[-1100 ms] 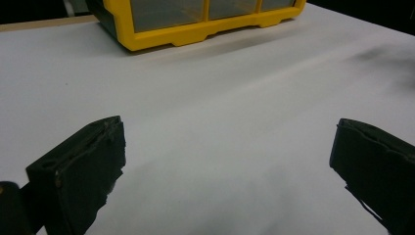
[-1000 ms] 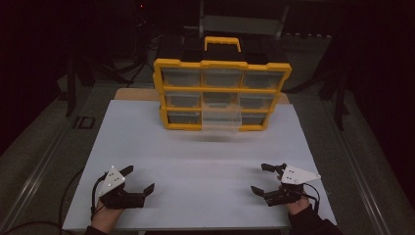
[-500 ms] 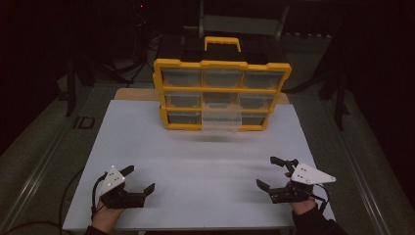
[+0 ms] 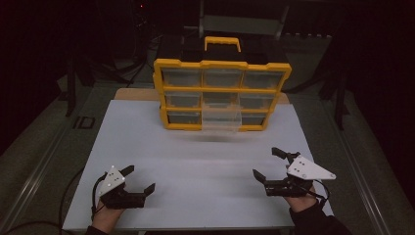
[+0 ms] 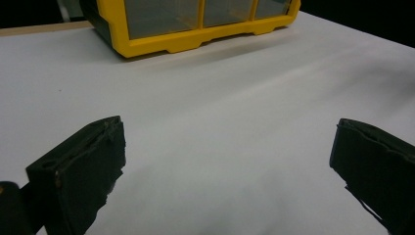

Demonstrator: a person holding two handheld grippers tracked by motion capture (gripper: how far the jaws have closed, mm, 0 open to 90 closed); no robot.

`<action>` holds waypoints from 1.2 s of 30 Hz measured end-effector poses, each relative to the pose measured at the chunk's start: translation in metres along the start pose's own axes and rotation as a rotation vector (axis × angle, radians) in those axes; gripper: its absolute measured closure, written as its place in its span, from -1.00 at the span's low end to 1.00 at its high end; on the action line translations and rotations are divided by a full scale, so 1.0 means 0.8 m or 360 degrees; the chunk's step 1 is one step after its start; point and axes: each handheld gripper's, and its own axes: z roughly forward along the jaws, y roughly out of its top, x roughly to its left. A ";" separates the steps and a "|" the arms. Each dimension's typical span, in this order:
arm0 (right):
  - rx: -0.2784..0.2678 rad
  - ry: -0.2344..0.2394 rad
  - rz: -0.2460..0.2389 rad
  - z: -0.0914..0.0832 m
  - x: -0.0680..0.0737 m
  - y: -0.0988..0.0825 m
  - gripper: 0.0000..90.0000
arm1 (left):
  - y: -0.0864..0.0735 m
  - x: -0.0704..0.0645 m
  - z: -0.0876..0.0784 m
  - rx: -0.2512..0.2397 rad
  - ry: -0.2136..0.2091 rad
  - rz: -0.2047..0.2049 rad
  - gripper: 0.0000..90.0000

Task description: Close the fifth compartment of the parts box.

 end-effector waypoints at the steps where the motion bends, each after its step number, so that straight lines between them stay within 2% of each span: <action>1: -0.0004 -0.0008 -0.0001 0.000 0.001 0.004 -0.79 | 0.000 0.000 0.000 0.0001 0.0000 0.0000 -1.00; 4: -0.0038 -0.0037 -0.0005 0.002 0.006 0.021 -0.79 | 0.000 0.000 0.000 -0.0001 0.0002 0.0000 -1.00; 9: -0.0070 -0.0056 0.0039 0.009 0.011 0.040 -0.79 | 0.000 0.000 -0.001 -0.0006 0.0008 0.0002 -1.00; 15: -0.0086 -0.0074 0.0044 0.023 0.020 0.050 -0.79 | 0.001 0.001 -0.002 -0.0017 -0.0007 -0.0011 -1.00; 23: -0.0092 -0.0087 0.0075 0.041 0.035 0.050 -0.78 | 0.001 0.000 -0.002 -0.0020 -0.0010 -0.0010 -1.00; 26: -0.0070 -0.0091 0.0052 0.050 0.044 0.049 -0.78 | 0.001 0.000 -0.003 -0.0030 -0.0020 -0.0014 -1.00; 36: -0.0001 -0.0042 0.0065 0.083 0.067 0.037 -0.66 | 0.002 -0.001 -0.003 -0.0031 -0.0014 -0.0004 -1.00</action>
